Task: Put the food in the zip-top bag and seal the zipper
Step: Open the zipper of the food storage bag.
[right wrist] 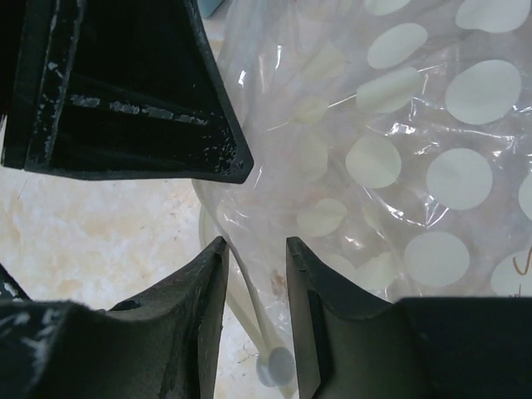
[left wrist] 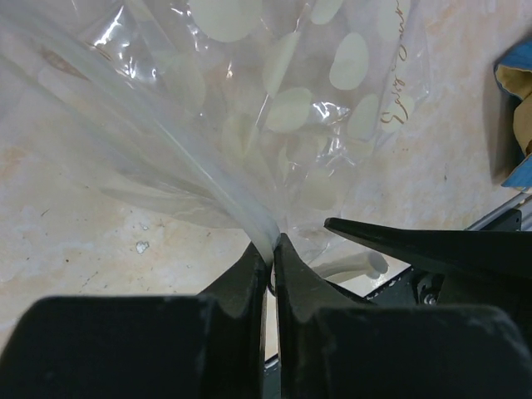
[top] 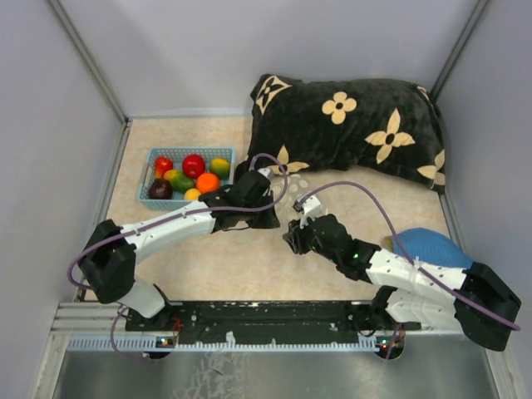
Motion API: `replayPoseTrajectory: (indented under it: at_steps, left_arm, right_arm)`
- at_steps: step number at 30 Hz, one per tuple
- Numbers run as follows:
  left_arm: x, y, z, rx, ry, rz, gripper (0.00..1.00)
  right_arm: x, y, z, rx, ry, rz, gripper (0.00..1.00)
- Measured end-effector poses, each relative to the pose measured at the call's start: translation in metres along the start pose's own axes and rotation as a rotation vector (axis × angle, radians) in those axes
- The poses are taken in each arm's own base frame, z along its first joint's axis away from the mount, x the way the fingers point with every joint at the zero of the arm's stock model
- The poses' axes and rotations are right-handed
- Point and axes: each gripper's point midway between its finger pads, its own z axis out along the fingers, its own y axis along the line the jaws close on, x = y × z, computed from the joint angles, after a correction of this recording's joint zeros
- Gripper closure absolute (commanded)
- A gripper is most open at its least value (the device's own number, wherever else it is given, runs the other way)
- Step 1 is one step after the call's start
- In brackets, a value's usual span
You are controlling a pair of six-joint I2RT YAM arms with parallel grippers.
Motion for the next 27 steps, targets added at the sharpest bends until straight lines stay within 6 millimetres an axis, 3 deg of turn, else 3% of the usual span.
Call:
replayPoseTrajectory:
  at_steps: [5, 8, 13, 17, 21, 27]
  left_arm:
    - [0.001, -0.005, 0.004, 0.026, 0.009, -0.01, 0.89]
    - [0.003, -0.007, 0.007, 0.037, 0.02, -0.018, 0.87]
    - [0.006, -0.009, 0.008, 0.051, 0.033, -0.028, 0.65]
    - [0.008, -0.007, 0.007, 0.049, 0.029, -0.035, 0.48]
    - [0.011, 0.001, -0.007, 0.035, -0.003, -0.048, 0.35]
    - [-0.001, 0.007, -0.044, 0.064, -0.148, -0.1, 0.25]
  right_arm:
    - [-0.001, -0.006, 0.002, 0.032, -0.014, -0.002, 0.58]
    - [0.004, -0.009, 0.007, 0.046, -0.001, -0.017, 0.59]
    - [0.013, -0.015, 0.012, 0.074, 0.027, -0.039, 0.92]
    - [0.016, -0.021, 0.012, 0.1, 0.02, -0.033, 1.0]
    - [0.015, -0.023, 0.009, 0.113, 0.012, -0.022, 1.0]
    - [-0.009, -0.02, 0.0, 0.111, -0.073, 0.025, 1.0]
